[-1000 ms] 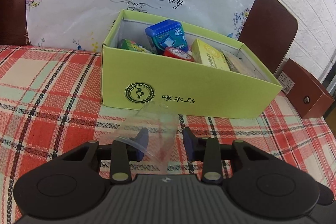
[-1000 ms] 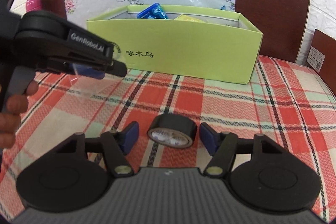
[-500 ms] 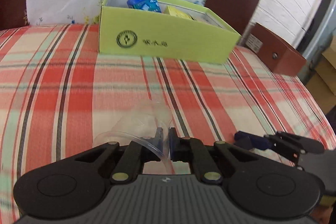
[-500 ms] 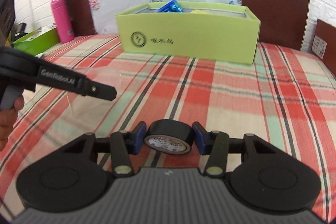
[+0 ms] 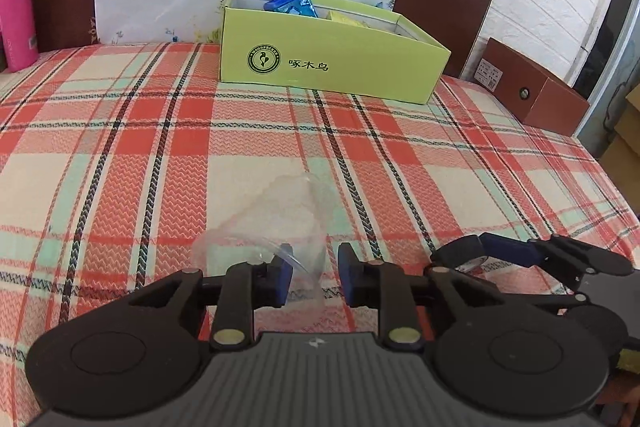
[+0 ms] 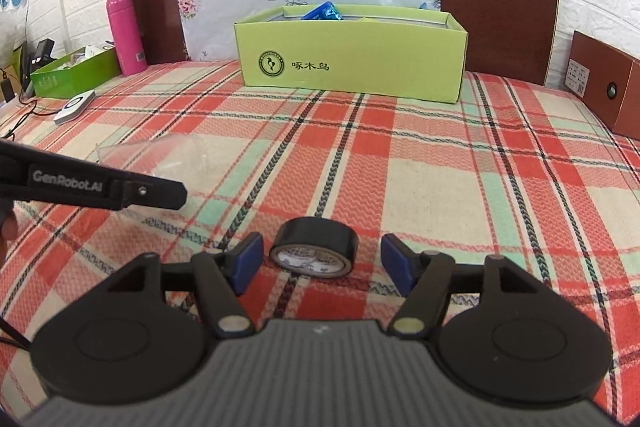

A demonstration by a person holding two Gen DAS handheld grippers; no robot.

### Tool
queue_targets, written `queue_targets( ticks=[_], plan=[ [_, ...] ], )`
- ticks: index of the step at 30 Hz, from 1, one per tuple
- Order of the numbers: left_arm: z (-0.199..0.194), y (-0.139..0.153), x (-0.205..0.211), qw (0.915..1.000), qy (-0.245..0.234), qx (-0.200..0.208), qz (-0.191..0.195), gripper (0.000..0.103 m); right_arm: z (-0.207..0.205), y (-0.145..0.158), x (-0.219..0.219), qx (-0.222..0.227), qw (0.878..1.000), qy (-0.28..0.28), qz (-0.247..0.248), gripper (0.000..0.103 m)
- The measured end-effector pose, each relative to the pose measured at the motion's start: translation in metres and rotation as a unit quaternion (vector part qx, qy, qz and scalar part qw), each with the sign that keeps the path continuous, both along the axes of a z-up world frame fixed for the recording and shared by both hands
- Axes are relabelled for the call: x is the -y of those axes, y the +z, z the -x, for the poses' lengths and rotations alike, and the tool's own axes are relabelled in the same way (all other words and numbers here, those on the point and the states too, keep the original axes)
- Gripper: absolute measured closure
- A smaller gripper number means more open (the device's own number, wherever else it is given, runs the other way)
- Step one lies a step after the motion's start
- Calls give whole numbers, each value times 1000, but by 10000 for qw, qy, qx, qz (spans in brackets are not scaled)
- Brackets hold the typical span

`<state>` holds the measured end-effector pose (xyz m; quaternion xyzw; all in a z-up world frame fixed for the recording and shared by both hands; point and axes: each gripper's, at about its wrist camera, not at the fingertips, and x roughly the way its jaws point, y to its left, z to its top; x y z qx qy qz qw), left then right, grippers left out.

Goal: Organize objects
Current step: 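Carry the clear cup and black tape into the lime-green box and release them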

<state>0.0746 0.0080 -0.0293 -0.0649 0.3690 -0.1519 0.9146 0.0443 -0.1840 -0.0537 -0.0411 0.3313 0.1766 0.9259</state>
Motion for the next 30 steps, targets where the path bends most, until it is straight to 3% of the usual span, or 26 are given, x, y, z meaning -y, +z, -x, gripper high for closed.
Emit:
queue_targets(
  ticks=[7,11,13,23,26,30],
  plan=[
    [-2,1,0,9999,1,-1,137,79,0,1,-1,-33,9999,19,-120,55],
    [-3,2,-1,9998,-29,-12,204,96,-1,2,0,-73,9998,42,-201,56],
    [-6,7,-3,9994,-62,-6,347,97,-2,7,1,-37,9996,86,-257,56],
    [-46,78,6,9934,-386,928,558,97,-39,59,4,848,9956,221,-328,56],
    [-73,100,12,9896,-469,1279,461,97,-62,78,5,1167,9923,204,-352,56],
    [-124,115,18,9872,-573,1435,408,97,-101,95,6,1500,9879,71,-379,56]
  ],
)
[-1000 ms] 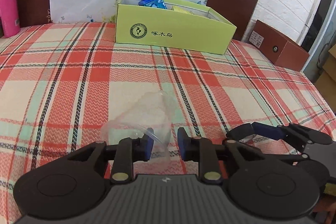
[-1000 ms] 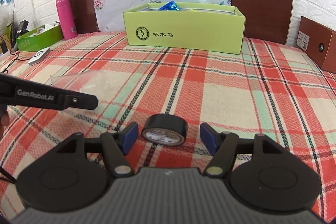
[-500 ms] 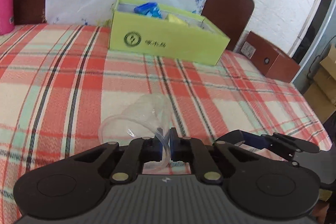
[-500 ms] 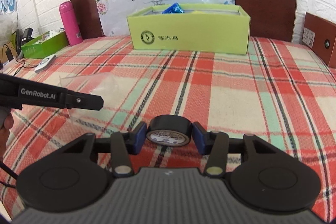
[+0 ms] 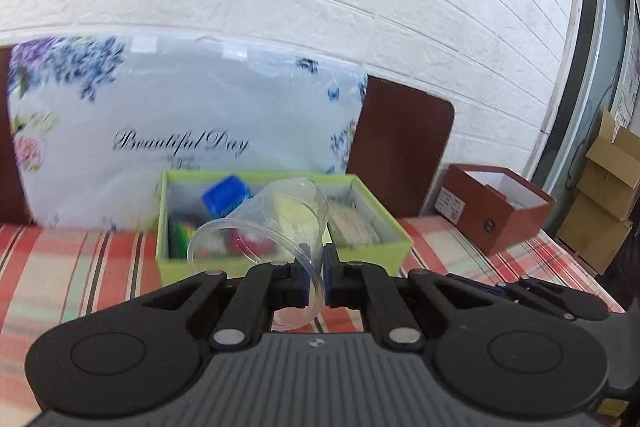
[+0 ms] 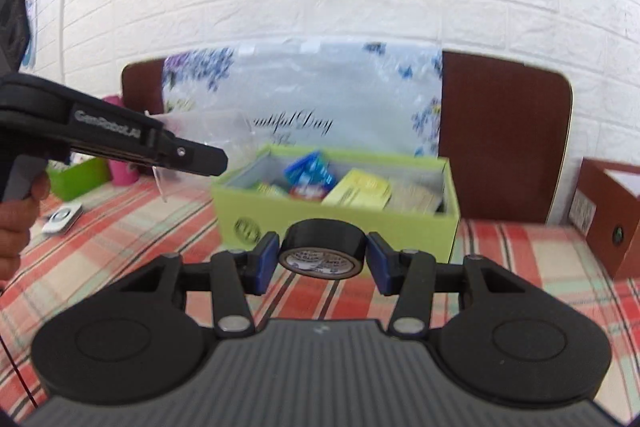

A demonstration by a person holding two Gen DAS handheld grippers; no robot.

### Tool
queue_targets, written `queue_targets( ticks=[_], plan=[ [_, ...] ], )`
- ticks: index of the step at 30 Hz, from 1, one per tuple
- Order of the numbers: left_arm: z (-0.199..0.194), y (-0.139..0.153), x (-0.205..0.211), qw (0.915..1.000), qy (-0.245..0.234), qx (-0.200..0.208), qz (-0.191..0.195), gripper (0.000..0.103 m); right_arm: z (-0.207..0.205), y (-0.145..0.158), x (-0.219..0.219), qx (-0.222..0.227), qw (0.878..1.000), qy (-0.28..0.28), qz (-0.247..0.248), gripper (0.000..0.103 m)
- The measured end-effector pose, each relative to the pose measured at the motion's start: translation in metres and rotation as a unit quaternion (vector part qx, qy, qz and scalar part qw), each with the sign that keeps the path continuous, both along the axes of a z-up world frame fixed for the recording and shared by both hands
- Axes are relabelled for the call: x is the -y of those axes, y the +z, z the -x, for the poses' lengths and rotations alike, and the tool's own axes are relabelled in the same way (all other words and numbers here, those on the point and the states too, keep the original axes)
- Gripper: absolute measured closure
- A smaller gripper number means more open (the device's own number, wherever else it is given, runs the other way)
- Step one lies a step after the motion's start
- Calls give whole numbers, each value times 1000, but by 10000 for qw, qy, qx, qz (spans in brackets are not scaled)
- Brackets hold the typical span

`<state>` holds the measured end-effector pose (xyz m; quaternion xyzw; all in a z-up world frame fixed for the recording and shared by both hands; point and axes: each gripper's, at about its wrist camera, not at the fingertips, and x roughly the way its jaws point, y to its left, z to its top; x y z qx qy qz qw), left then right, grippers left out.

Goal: Organize objects
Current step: 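Carry the clear cup and black tape into the lime-green box and release them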

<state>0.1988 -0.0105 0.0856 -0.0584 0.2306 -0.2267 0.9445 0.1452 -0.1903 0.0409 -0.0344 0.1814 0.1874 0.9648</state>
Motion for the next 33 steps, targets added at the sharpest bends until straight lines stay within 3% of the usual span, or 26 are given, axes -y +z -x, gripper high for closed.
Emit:
queue_targets(
  ticks=[3,6,13,14,15,16,17,18,20,28,33],
  plan=[
    [-39,-1,7,9995,-185,147,-220,97,-35,5,-1,148,9998,-133,7,56],
    [-74,-8,10,9990,-279,44,-350,97,-70,2,-7,245,9993,-231,135,56],
    [-112,-31,8,9984,-330,-66,-463,97,-136,-25,-24,189,9991,-290,260,56],
    [-114,-35,6,9983,-329,-96,-468,89,-142,-32,-26,112,9991,-267,321,53],
    [-114,-38,6,9981,-281,-165,-515,68,-146,-38,-29,33,9987,-273,420,48],
    [-112,-41,4,9978,-205,-218,-589,54,-146,-43,-30,9,9983,-308,503,35],
    [-108,-43,2,9976,-115,-206,-651,30,-142,-47,-29,71,9981,-329,511,18],
    [-103,-45,-2,9977,-30,-94,-672,25,-137,-50,-27,162,9981,-348,488,12],
    [-94,-47,-8,9977,-68,25,-674,25,-130,-54,-25,247,9976,-378,525,1],
    [-59,-40,-23,9978,335,53,-561,24,-103,-39,-20,213,9975,-472,475,0],
    [-14,-17,-21,9937,967,180,-535,12,-67,-16,-12,191,9976,-525,413,0]
  ],
)
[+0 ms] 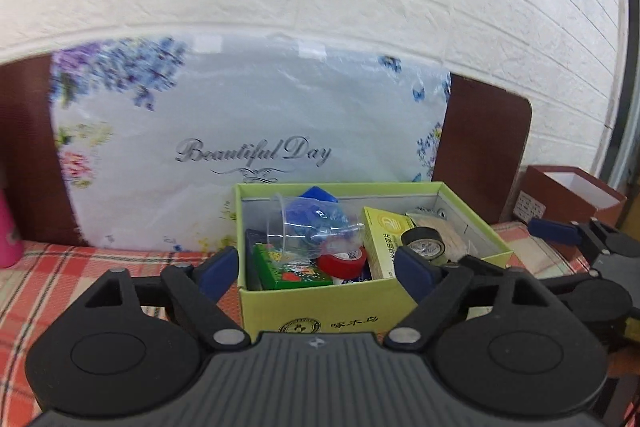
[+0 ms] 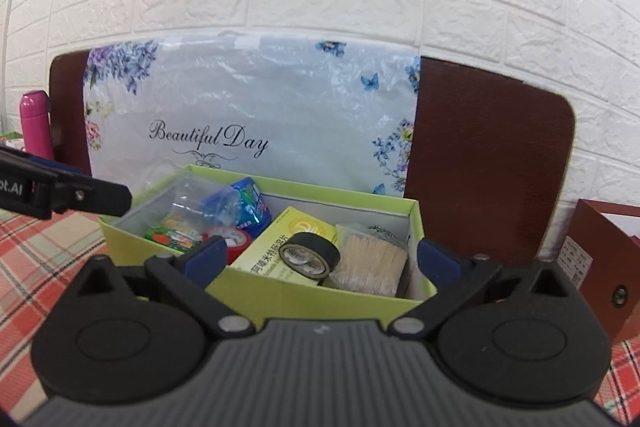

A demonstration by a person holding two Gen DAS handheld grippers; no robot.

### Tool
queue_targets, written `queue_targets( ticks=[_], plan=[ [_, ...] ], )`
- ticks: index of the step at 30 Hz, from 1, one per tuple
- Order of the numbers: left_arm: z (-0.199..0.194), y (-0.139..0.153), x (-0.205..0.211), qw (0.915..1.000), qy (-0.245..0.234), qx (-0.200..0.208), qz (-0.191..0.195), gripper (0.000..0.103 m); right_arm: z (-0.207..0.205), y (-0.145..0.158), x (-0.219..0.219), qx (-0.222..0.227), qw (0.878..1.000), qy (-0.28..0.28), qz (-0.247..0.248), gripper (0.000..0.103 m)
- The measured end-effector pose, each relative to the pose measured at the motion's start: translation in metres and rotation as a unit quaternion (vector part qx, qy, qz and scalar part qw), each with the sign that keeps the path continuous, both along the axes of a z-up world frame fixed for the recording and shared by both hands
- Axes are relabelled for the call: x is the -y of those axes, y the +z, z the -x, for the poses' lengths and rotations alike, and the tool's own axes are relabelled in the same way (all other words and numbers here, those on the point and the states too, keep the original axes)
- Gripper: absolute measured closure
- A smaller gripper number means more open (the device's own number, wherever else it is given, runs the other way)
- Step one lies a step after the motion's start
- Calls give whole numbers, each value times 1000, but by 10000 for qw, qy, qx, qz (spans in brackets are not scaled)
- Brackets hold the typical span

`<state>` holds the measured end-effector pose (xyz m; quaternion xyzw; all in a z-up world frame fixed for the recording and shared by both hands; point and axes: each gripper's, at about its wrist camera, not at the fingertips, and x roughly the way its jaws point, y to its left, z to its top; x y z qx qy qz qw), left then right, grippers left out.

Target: Organize objects

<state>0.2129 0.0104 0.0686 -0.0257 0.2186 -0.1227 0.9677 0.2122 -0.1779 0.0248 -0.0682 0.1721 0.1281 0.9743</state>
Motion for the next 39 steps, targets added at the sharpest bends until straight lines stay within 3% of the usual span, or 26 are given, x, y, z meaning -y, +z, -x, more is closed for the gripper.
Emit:
queue_targets(
  ticks=[6,15,19,26,39],
  plan=[
    [61,17,20,9975,602,-82,-348,5,53,17,14,-290,9993,-176,-132,0],
    [129,-5,40,9922,1026,-436,-559,5,133,12,31,-674,9970,-341,-190,0],
    [137,-17,44,9868,1219,-673,-822,5,156,7,35,-843,9954,-389,-222,0],
    [151,-20,43,9837,1347,-687,-971,5,170,4,42,-967,9934,-512,-351,0],
    [159,-20,41,9870,1231,-696,-760,5,174,4,36,-971,9935,-492,-334,0]
  ],
)
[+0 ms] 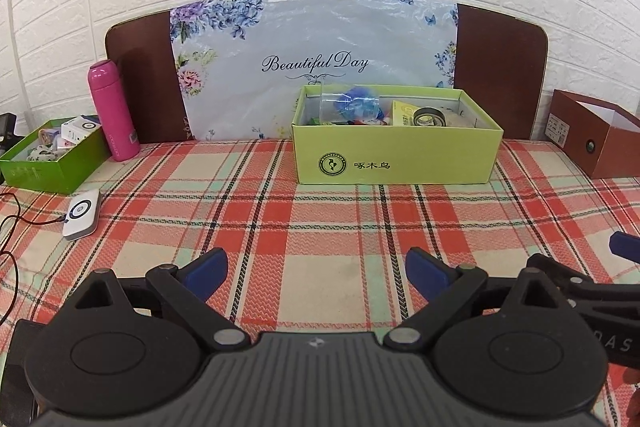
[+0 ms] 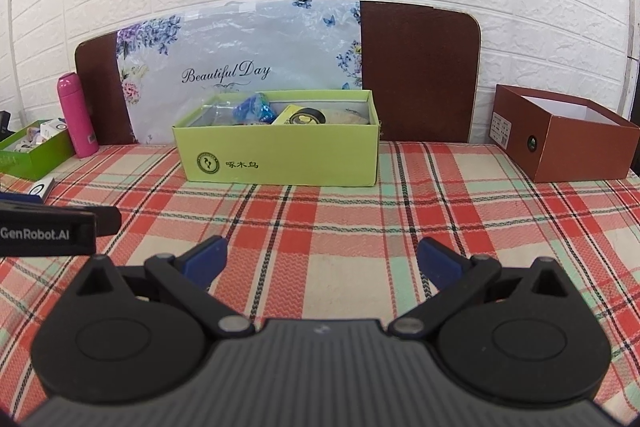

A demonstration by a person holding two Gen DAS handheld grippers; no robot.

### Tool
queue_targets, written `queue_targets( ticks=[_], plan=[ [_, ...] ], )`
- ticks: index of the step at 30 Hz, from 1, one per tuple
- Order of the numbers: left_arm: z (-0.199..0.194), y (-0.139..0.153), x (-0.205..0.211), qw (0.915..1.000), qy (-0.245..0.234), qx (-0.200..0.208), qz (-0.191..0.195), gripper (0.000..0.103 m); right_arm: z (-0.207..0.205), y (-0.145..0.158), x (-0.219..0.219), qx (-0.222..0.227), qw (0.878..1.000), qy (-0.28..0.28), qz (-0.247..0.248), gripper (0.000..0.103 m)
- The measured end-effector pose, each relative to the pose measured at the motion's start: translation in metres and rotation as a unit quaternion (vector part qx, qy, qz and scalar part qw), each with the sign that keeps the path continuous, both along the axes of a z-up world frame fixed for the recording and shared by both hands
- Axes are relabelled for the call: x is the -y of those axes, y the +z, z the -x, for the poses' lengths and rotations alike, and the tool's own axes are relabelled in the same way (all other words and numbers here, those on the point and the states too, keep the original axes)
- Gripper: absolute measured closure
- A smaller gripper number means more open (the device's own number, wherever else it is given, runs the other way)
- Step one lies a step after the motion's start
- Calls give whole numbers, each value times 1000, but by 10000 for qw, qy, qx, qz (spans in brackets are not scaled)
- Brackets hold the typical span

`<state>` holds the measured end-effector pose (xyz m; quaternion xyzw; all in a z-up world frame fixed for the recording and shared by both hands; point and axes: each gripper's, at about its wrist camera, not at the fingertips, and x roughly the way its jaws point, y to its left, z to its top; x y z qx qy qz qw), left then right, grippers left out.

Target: Organize objects

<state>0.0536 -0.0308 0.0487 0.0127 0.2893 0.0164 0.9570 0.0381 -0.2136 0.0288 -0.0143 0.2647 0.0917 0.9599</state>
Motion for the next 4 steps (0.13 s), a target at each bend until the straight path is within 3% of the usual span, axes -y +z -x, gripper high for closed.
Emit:
queue_targets(
  ticks=[4],
  plan=[
    [2,1,0,10000,-40,40,-14,5,-1,-1,-1,-21,10000,-14,-2,0]
  ],
)
